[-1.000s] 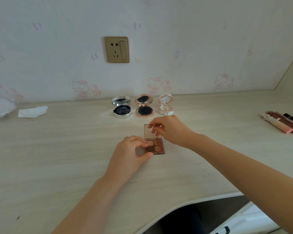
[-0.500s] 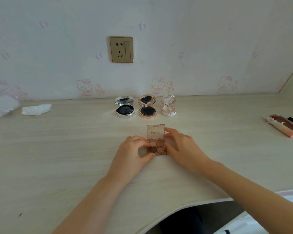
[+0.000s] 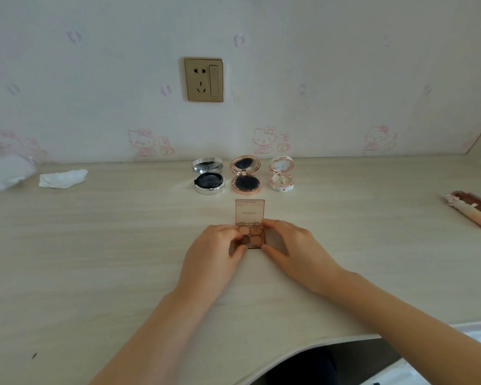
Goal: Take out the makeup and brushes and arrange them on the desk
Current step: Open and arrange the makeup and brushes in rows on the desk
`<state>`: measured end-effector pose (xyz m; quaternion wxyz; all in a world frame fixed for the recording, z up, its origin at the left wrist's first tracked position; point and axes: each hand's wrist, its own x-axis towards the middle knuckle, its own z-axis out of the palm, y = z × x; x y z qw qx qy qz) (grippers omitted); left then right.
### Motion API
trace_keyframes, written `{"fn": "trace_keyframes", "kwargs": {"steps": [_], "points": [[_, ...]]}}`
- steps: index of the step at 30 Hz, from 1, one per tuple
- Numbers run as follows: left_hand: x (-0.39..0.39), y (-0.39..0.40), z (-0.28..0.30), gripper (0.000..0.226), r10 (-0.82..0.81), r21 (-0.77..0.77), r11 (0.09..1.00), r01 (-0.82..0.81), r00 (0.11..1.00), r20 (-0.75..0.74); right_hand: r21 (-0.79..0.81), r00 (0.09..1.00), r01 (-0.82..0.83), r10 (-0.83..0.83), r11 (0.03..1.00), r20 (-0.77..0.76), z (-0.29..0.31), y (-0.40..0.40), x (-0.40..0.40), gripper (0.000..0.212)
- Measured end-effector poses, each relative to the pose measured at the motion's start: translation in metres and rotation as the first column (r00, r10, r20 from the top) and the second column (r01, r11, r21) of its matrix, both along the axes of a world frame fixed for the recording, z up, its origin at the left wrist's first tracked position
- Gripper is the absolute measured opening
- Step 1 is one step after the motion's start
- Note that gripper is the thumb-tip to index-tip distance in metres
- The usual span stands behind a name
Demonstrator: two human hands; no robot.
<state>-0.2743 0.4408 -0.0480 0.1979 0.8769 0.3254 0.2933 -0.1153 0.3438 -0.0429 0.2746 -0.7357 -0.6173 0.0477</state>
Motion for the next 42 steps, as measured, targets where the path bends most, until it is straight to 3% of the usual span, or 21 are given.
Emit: {"fn": "trace_keyframes", "kwargs": {"steps": [6,12,25,42], "points": [[-0.004,0.020,0.006,0.022,0.091,0.045,0.995,-0.086,0.989,-0.121,0.001,0.999,-0.029,0.029,1.000,0.021,-0.001,0.036,-0.005,0.040],[-0.016,0.059,0.013,0.022,0.030,0.025,0.999,-0.025,0.982,-0.186,-0.028,0.999,-0.051,0.051,0.998,0.015,0.001,0.067,-0.012,0.038],[-0.032,0.086,0.004,0.026,0.026,0.019,0.999,-0.026,1.000,0.000,-0.067,0.998,-0.048,0.051,0.997,0.030,0.005,0.101,-0.024,0.036],[-0.031,0.091,-0.001,0.026,0.035,0.059,0.998,-0.036,0.999,0.014,-0.035,0.996,-0.024,0.028,0.999,0.090,0.000,0.103,-0.028,0.037]]}}
